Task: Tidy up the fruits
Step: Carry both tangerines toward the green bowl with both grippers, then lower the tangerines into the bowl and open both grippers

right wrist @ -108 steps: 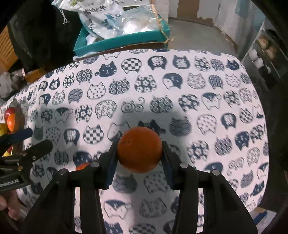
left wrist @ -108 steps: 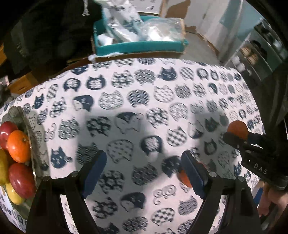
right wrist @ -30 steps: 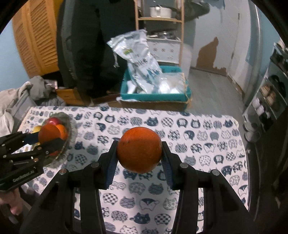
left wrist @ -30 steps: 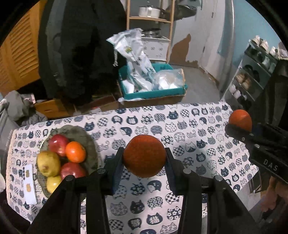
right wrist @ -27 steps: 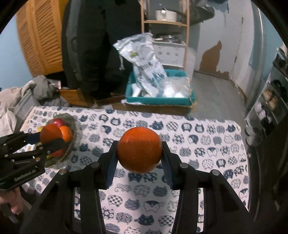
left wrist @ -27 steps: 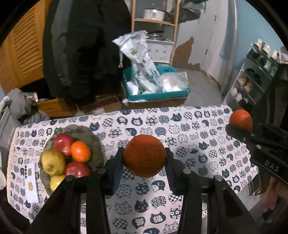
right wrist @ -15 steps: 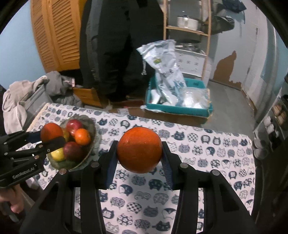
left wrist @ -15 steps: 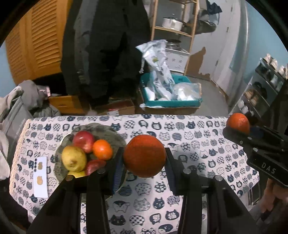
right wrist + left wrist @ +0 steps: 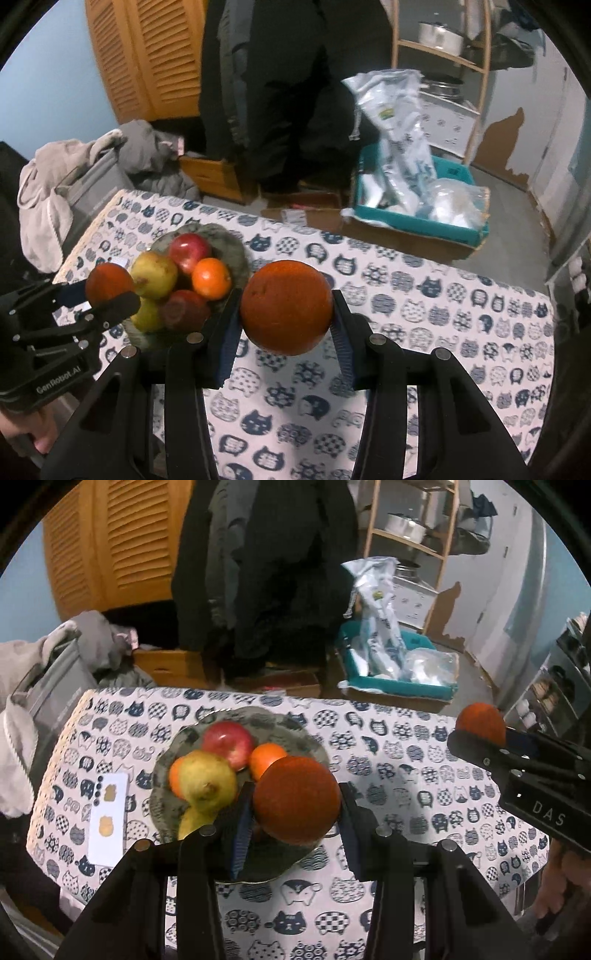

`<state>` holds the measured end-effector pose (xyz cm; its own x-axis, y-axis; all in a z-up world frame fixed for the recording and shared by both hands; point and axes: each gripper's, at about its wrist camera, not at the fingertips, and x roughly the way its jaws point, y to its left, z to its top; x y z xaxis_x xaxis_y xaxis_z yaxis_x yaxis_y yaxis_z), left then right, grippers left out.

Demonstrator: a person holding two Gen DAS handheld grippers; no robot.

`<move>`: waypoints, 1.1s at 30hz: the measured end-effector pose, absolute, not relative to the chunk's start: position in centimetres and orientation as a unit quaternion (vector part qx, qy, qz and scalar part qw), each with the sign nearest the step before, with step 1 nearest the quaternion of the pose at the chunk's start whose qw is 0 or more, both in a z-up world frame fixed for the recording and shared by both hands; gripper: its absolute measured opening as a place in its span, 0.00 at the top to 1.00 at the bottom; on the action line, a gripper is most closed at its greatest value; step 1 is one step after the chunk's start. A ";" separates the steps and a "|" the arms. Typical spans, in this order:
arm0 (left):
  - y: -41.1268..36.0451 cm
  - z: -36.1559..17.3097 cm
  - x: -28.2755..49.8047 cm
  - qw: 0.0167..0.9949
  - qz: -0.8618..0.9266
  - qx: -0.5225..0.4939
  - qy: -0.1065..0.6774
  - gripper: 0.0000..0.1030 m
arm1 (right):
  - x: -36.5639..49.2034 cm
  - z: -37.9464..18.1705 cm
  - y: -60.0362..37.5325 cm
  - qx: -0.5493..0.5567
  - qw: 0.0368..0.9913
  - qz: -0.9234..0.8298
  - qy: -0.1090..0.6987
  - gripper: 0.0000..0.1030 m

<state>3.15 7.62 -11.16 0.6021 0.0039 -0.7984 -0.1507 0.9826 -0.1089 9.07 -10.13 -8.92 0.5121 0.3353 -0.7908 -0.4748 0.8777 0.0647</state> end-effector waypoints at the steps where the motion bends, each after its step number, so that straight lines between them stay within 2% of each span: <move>1: 8.0 -11.4 3.1 0.890 0.047 -0.084 0.446 0.58 | 9.2 -9.2 -9.4 -0.083 0.864 0.238 0.437 0.57; 16: 12.4 -16.1 3.1 0.861 0.068 -0.128 0.487 0.58 | 10.9 -13.3 -2.3 -0.100 0.829 0.274 0.478 0.57; 25: 13.5 -19.1 3.6 0.843 0.077 -0.140 0.514 0.58 | 12.0 -17.3 -0.7 -0.095 0.802 0.276 0.521 0.57; 33: 13.6 -20.3 4.0 0.833 0.075 -0.147 0.529 0.57 | 12.6 -18.5 0.0 -0.092 0.793 0.278 0.534 0.57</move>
<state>3.96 13.62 -20.32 0.4300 -0.0308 -0.9023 -0.2800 0.9456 -0.1657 12.57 -0.02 -18.55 0.2749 0.3425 -0.8984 -0.5381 0.8292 0.1514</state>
